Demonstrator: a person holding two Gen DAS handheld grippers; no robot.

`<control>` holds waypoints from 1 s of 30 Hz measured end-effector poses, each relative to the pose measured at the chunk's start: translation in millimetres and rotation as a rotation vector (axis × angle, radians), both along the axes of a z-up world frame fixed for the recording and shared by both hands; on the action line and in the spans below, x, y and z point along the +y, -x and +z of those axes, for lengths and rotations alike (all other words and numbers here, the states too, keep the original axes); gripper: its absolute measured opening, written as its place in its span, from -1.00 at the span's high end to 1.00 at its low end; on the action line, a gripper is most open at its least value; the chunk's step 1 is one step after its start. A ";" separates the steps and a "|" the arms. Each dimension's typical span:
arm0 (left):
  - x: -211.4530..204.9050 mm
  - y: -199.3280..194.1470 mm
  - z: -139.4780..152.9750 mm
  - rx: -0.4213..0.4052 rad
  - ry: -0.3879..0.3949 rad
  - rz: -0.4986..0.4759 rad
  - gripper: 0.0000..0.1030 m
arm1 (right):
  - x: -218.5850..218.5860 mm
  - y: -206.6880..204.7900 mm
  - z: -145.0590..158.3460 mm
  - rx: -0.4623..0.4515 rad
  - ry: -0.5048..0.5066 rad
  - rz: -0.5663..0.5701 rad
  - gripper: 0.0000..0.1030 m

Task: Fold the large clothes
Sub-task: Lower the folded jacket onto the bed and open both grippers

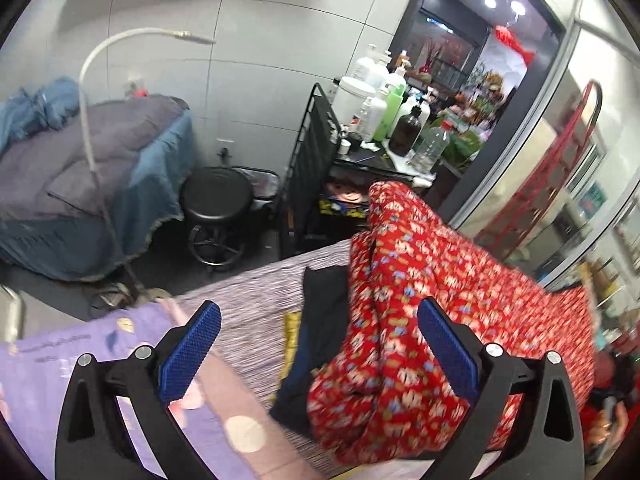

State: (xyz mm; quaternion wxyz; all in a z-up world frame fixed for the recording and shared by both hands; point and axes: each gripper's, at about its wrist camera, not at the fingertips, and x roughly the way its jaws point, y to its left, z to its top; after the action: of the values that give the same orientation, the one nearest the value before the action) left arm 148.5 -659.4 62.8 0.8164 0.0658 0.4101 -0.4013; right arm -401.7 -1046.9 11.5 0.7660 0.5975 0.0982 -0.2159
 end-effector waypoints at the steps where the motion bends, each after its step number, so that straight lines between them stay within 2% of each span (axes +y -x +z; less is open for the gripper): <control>1: 0.2 9.1 3.0 -0.039 -0.043 0.001 -0.88 | 10.1 0.4 13.2 0.072 0.051 -0.001 -0.68; 4: -4.4 35.5 5.0 -0.102 -0.149 -0.017 -0.88 | 38.2 -11.9 46.9 0.256 0.195 0.024 -0.70; 5: -8.0 46.5 4.6 -0.103 -0.175 -0.054 -0.88 | 49.6 -18.9 58.5 0.332 0.244 0.039 -0.81; 9: -22.4 86.9 4.3 -0.101 -0.249 -0.172 -0.88 | 100.9 -56.2 89.5 0.635 0.427 0.147 -0.87; 12: -26.4 118.0 10.3 -0.115 -0.256 -0.216 -0.88 | 140.3 -83.3 101.2 0.797 0.539 0.237 -0.87; 14: -27.1 133.0 15.3 -0.064 -0.224 -0.245 -0.88 | 155.9 -94.2 105.5 0.818 0.558 0.283 -0.89; 17: -32.4 146.0 15.0 -0.024 -0.243 -0.258 -0.88 | 177.9 -106.0 111.2 0.856 0.574 0.322 -0.89; 19: -35.3 155.8 14.6 -0.059 -0.291 -0.243 -0.88 | 184.8 -120.1 116.7 0.908 0.596 0.330 -0.89; 22: -39.4 174.5 17.1 -0.172 -0.355 -0.216 -0.88 | 186.9 -130.4 117.3 0.942 0.603 0.336 -0.89; 30: -49.4 186.4 13.3 -0.174 -0.390 -0.239 -0.88 | 184.8 -141.8 115.2 0.969 0.594 0.347 -0.89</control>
State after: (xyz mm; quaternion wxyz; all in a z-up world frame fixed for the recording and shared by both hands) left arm -38.0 -708.8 76.1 0.7673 0.3045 0.3971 -0.4011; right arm -259.9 -862.2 126.7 0.7923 0.1660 0.4683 -0.3540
